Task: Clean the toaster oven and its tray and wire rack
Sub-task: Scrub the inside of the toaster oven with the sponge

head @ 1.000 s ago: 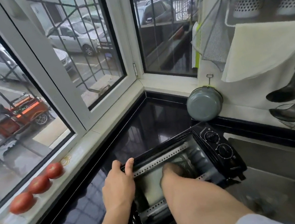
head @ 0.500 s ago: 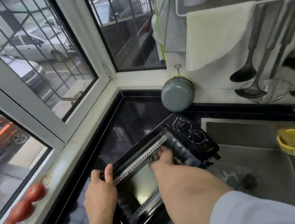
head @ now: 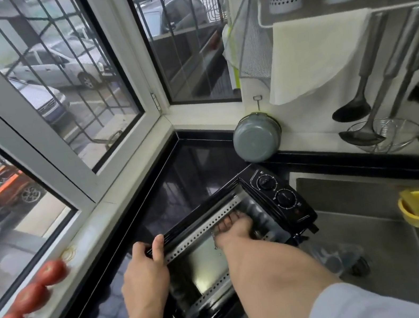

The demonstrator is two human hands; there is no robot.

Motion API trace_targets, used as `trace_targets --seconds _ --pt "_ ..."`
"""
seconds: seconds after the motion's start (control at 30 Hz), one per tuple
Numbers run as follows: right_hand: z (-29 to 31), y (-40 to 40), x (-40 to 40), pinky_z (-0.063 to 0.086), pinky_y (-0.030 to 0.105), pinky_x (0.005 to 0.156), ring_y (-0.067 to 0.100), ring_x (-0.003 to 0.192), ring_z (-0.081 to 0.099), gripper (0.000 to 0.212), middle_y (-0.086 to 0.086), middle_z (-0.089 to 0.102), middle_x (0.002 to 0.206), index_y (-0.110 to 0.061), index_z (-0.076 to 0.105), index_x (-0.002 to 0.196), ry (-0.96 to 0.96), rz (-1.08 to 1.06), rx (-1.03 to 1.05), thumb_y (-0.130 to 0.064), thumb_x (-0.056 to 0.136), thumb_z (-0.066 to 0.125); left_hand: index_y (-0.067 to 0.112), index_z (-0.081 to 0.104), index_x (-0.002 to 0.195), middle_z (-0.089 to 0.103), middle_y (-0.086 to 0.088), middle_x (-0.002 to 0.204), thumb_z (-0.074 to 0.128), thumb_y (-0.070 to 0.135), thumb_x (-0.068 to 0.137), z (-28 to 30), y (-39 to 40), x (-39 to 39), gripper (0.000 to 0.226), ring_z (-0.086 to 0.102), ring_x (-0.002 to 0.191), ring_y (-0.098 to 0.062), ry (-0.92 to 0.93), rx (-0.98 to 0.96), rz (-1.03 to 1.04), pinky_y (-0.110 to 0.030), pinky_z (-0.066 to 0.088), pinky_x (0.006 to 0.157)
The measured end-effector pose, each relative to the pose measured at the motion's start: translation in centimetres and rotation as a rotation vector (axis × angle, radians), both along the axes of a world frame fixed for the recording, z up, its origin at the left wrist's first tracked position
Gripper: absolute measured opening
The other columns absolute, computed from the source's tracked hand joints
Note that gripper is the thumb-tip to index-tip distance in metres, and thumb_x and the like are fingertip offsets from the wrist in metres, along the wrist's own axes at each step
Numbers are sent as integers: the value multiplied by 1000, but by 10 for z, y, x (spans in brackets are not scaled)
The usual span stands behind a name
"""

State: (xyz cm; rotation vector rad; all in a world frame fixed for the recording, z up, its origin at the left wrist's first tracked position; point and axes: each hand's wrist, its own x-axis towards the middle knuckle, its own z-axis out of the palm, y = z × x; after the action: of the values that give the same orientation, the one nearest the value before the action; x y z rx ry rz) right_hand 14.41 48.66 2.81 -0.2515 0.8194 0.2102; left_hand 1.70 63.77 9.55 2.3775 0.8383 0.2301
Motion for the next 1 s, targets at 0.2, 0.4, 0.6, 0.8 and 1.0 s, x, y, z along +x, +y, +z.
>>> trace_targets --seconds 0.2,0.4,0.6,0.8,1.0 --pt "-1 -1 -3 42 27 82 15 87 53 31 -2 60 96 -20 62 104 47 -19 -24 -33 101 35 32 47 109 55 5 77 31 78 96 1 -2 -3 50 52 79 -30 3 -2 11 -42 40 76" --pt "1 -2 0 28 26 54 13 56 33 30 -6 43 57 -26 45 67 53 86 -44 -26 96 36 31 48 111 56 3 79 31 77 97 2 -1 -1 51 53 82 -32 16 0 21 -42 40 77" --pt "-1 -1 2 28 19 53 12 45 31 37 -7 40 50 -24 42 63 25 102 -15 -30 99 37 31 48 110 55 5 77 31 77 96 3 -1 0 51 54 80 -31 10 -8 19 -42 42 76" --pt "-8 0 3 28 24 59 12 55 30 32 -8 38 64 -24 47 66 51 72 -25 -32 97 43 31 48 111 55 7 76 32 77 97 3 -2 -1 50 54 80 -29 -2 -10 13 -43 42 79" --pt "-5 1 8 20 26 54 12 51 23 27 -7 34 53 -25 43 68 57 21 -41 -26 94 38 32 48 109 57 5 77 31 78 96 1 1 2 50 56 82 -31 8 -12 13 -45 46 82"
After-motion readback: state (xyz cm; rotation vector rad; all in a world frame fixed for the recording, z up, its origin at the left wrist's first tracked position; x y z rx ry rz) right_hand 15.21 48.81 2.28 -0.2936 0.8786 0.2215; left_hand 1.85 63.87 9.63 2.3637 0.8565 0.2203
